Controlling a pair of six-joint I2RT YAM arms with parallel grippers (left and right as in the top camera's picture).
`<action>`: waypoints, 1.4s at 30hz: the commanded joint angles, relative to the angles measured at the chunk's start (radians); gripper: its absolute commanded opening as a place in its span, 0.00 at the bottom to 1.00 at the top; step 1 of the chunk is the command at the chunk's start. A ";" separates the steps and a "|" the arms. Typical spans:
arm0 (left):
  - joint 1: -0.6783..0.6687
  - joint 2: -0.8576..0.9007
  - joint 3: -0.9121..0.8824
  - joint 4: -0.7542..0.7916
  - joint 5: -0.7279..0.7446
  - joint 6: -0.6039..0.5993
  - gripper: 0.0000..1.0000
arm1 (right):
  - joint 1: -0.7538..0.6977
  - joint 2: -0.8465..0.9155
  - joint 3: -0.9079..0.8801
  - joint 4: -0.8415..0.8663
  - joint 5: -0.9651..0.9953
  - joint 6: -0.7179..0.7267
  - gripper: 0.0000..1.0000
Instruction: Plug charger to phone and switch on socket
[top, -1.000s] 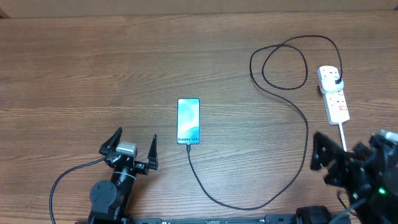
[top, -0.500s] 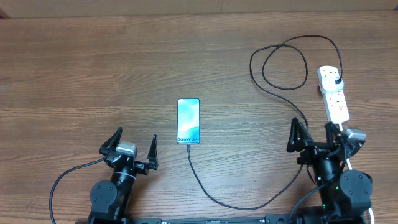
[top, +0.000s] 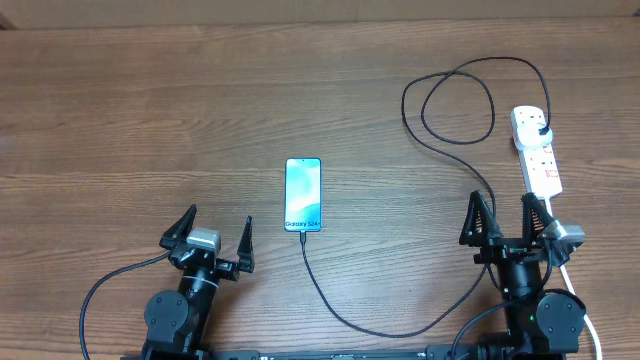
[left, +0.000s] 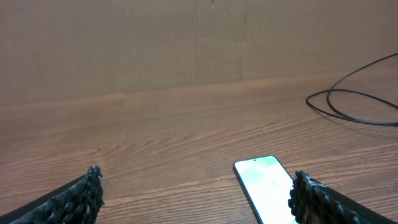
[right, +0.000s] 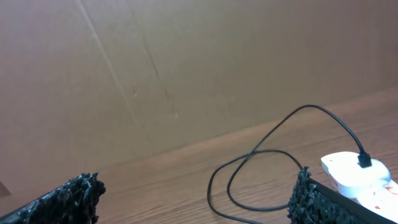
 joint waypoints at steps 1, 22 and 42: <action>0.000 -0.010 -0.005 -0.001 -0.006 0.019 0.99 | -0.005 -0.012 -0.037 0.022 -0.008 -0.005 1.00; 0.000 -0.010 -0.005 -0.001 -0.006 0.019 0.99 | -0.005 -0.012 -0.158 0.042 -0.001 -0.060 1.00; 0.000 -0.010 -0.005 -0.001 -0.006 0.019 1.00 | 0.022 -0.012 -0.158 0.042 -0.015 -0.214 1.00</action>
